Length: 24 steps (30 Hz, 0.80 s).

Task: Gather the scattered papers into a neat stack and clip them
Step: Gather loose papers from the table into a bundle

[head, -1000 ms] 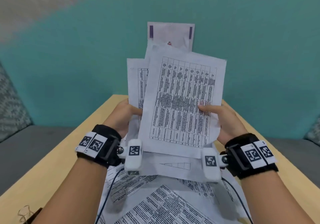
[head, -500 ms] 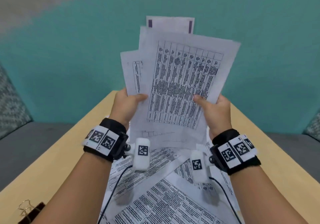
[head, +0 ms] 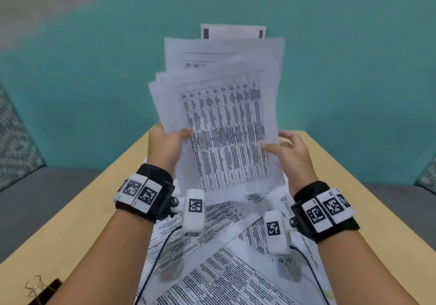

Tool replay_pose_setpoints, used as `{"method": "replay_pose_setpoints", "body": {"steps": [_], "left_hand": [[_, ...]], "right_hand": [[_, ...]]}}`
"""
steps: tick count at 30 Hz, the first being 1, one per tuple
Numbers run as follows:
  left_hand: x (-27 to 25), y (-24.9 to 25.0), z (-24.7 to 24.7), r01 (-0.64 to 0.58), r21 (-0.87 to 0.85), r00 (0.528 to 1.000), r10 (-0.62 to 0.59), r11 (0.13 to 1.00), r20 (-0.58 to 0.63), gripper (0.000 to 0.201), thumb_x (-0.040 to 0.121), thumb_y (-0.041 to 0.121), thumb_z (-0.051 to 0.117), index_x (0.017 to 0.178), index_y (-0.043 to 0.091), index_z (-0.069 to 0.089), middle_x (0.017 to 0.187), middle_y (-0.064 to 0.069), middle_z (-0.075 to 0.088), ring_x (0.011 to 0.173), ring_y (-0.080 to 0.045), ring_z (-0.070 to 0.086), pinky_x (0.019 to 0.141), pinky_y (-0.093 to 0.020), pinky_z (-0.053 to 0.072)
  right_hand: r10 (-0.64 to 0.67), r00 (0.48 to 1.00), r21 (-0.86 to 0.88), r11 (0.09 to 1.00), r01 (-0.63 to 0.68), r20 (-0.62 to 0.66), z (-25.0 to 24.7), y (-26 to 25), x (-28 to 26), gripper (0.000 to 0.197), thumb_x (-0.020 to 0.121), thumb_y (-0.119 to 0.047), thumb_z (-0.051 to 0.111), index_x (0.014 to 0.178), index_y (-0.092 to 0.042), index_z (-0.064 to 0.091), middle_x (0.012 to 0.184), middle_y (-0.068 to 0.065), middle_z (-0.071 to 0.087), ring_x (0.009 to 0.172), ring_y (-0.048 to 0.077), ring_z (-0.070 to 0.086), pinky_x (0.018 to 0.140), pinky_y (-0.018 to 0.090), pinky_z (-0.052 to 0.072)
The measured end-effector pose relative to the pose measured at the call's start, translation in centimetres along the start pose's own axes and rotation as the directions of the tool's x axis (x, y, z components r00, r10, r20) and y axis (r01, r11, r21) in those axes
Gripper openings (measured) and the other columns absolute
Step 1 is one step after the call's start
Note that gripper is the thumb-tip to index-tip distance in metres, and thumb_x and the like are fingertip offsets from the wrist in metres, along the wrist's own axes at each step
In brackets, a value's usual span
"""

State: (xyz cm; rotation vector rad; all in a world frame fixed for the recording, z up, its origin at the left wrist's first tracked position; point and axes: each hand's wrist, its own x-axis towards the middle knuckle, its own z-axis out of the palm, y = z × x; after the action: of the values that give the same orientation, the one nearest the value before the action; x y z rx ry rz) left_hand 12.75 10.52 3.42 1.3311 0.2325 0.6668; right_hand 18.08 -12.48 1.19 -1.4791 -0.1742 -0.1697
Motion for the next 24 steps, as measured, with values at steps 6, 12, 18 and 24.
{"method": "replay_pose_setpoints", "body": {"steps": [6, 12, 18, 24], "left_hand": [[1.0, 0.7, -0.9, 0.134, -0.369, 0.979, -0.180, 0.920, -0.094, 0.092, 0.075, 0.013, 0.083, 0.152, -0.002, 0.035, 0.152, -0.016, 0.049, 0.135, -0.034, 0.053, 0.113, -0.052, 0.043], [-0.2, 0.3, 0.4, 0.278, -0.331, 0.960, -0.254, 0.902, 0.117, 0.039, 0.091, 0.002, 0.070, 0.128, -0.006, 0.061, 0.125, -0.017, 0.070, 0.107, -0.032, 0.072, 0.097, -0.047, 0.058], [0.6, 2.0, -2.2, 0.189, -0.357, 0.981, -0.159, 0.915, 0.113, 0.039, 0.086, -0.007, 0.066, 0.123, 0.008, 0.061, 0.114, -0.009, 0.075, 0.098, -0.027, 0.074, 0.086, -0.041, 0.062], [0.6, 2.5, -4.4, 0.199, -0.170, 0.966, -0.164, 0.965, 0.200, 0.042, 0.081, 0.003, 0.074, 0.120, 0.016, 0.063, 0.113, -0.007, 0.077, 0.091, -0.028, 0.076, 0.079, -0.044, 0.063]], "right_hand": [[0.244, 0.950, 0.166, 0.946, -0.278, 0.196, 0.2, 0.2, -0.6, 0.062, 0.079, -0.028, 0.083, 0.128, -0.020, 0.047, 0.117, 0.002, 0.060, 0.110, 0.023, 0.059, 0.101, 0.050, 0.048], [0.211, 0.948, 0.425, 0.855, -0.297, 0.238, 1.8, -0.5, -1.3, 0.047, 0.088, -0.009, 0.072, 0.130, 0.005, 0.059, 0.120, 0.021, 0.070, 0.109, 0.033, 0.070, 0.100, 0.050, 0.053], [0.141, 0.990, 0.271, 0.953, -0.134, -0.007, -1.6, -1.3, -0.3, 0.030, 0.086, -0.004, 0.074, 0.114, 0.004, 0.067, 0.094, 0.012, 0.077, 0.083, 0.017, 0.077, 0.072, 0.028, 0.060], [0.040, 0.999, 0.102, 0.994, -0.037, -0.032, -3.9, -2.2, -0.2, 0.024, 0.087, 0.001, 0.072, 0.081, -0.017, 0.056, 0.081, -0.007, 0.061, 0.060, -0.001, 0.062, 0.047, 0.011, 0.043]]}}
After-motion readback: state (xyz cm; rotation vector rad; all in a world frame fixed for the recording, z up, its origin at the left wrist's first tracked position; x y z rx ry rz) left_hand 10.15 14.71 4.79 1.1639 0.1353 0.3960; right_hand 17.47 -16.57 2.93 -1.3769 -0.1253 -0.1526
